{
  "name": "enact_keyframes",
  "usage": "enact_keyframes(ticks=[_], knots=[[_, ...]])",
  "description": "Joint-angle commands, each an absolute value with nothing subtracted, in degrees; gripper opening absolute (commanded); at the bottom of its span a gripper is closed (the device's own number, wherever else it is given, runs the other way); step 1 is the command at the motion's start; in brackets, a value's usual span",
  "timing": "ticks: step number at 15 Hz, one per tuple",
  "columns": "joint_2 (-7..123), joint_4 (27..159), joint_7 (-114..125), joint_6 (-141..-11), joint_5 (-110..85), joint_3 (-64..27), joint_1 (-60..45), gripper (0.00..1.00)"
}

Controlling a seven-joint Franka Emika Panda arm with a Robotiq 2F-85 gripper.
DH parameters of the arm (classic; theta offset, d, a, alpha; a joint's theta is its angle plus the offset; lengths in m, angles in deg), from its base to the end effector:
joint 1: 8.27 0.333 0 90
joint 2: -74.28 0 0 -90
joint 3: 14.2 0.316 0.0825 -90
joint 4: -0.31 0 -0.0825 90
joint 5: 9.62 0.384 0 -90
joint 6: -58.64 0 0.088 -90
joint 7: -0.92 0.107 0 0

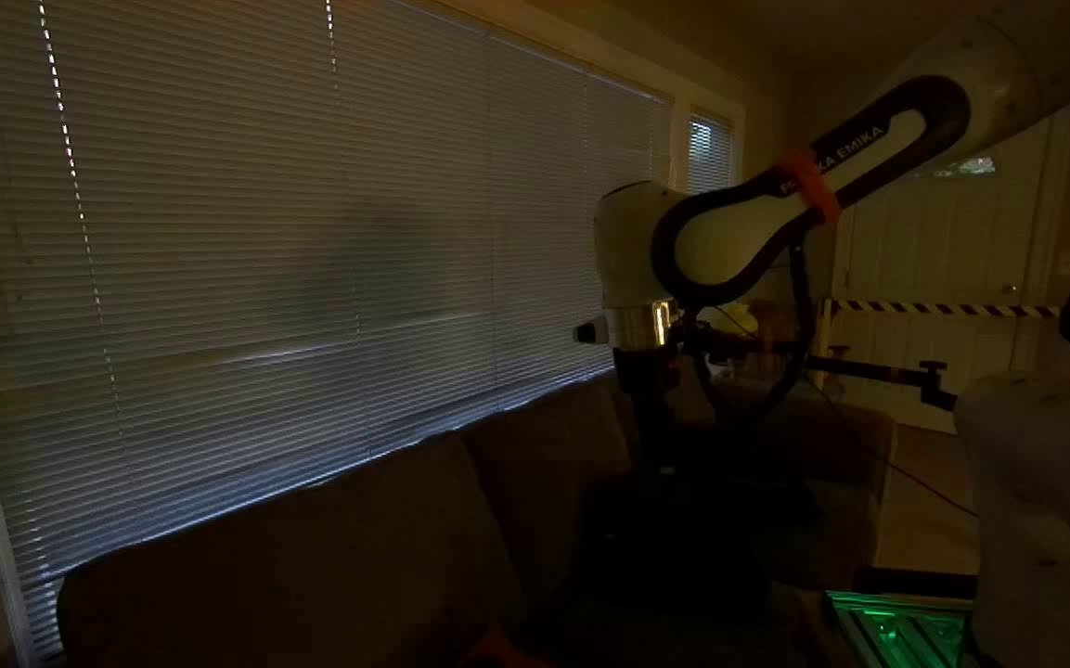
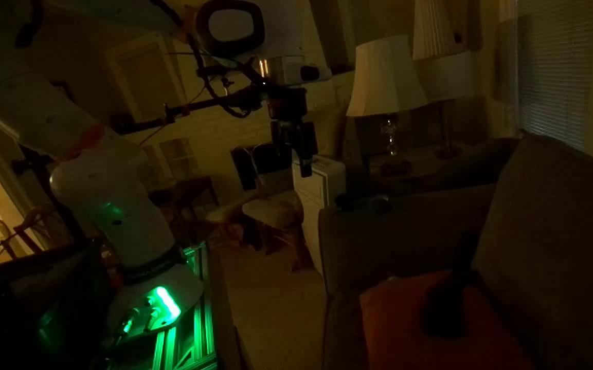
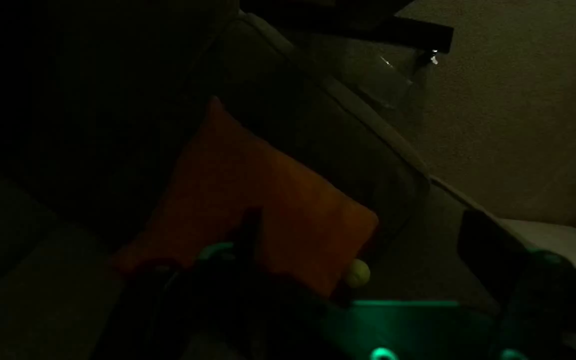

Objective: Pick up the black objects from the orange pillow and place them on the left armrest of the sofa.

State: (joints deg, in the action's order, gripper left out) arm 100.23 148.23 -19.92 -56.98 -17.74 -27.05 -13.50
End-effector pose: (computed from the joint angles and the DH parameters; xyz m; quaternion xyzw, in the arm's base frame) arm 0.3613 -0.1247 0.3994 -0.9956 -0.0723 0.0596 0.0063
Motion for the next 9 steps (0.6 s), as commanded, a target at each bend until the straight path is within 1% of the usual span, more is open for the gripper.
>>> enact_keyframes(ticks=[1, 6, 9], knots=[[100.19, 148.18, -20.09, -56.92, -17.52, -26.59, -13.95, 1.0], [100.19, 148.18, -20.09, -56.92, -17.52, -26.59, -13.95, 1.0], [95.07, 145.82, -22.55, -61.19, -14.93, -28.82, -13.48, 1.0]])
